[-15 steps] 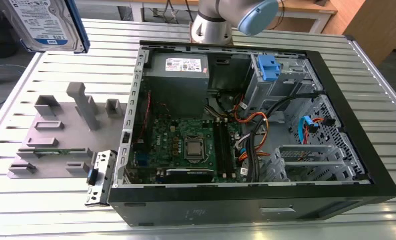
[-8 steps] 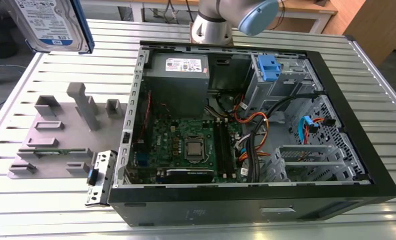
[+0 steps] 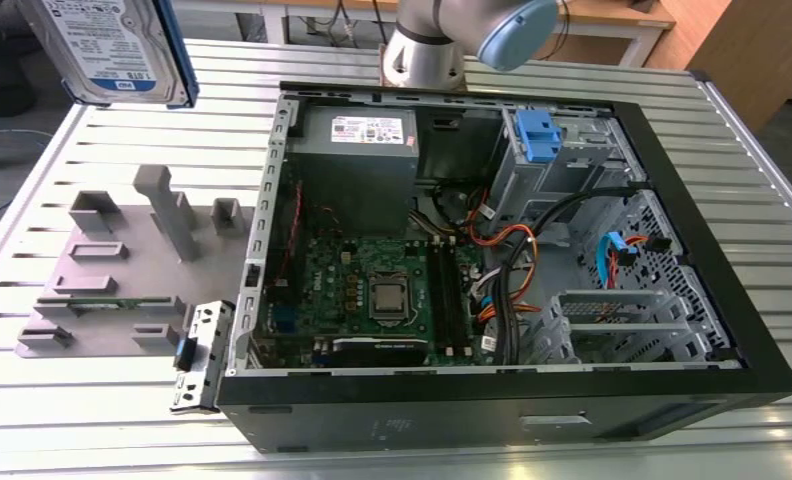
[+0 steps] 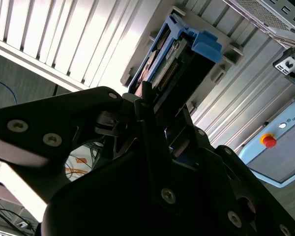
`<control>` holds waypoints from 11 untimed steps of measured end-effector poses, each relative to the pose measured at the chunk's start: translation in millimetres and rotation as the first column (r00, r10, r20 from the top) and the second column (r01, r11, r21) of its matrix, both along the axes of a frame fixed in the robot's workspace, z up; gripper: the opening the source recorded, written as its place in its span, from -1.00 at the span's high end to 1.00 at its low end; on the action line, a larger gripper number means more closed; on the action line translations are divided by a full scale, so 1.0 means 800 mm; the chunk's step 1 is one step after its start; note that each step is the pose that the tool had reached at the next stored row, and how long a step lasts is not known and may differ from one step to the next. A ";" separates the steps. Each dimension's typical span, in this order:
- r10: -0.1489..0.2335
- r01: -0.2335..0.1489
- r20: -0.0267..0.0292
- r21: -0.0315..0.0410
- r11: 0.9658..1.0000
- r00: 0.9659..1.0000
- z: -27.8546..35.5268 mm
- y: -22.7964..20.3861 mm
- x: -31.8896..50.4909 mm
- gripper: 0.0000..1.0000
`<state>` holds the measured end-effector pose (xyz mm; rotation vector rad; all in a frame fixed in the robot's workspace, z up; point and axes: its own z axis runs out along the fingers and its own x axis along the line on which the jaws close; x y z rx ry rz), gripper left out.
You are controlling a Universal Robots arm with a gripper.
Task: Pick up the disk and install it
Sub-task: 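Pick up the disk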
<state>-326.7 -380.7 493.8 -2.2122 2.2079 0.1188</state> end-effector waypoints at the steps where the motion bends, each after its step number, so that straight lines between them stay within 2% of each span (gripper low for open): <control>1: 0.000 0.000 0.000 0.000 1.000 1.000 0.0000 0.0000 0.001 0.30; 11: 0.000 0.000 0.000 0.000 1.000 1.000 0.0000 0.0000 0.016 0.30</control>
